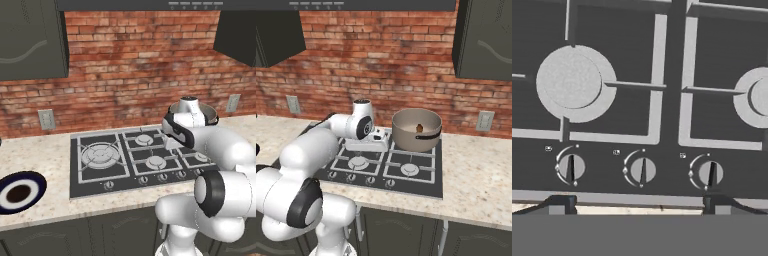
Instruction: Retrieve the frozen meat and place it in the pot on a burner. Then turn the burner on.
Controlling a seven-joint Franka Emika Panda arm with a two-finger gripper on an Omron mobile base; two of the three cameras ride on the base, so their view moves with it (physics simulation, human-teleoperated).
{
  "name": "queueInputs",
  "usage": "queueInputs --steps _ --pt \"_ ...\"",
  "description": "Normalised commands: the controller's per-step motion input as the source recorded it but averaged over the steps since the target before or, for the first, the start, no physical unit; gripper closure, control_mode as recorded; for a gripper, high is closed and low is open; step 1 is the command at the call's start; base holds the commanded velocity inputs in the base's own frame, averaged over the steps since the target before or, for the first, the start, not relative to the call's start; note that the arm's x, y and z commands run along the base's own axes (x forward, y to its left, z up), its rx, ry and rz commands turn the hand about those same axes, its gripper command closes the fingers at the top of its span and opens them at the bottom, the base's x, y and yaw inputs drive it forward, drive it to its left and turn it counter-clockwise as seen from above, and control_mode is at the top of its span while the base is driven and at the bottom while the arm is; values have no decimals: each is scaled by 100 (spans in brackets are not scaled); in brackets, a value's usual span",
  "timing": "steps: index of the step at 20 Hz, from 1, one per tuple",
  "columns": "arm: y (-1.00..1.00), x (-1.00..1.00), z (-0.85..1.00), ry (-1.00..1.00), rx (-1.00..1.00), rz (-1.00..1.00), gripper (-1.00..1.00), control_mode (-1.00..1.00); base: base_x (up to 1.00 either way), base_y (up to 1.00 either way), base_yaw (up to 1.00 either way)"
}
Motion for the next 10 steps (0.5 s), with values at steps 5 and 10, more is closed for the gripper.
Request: queueInputs --steps 5,10 --pt "0 7 -28 -4 5 0 -100 -100 0 0 0" --pt "0 0 -46 0 0 -4 -100 -100 0 0 0"
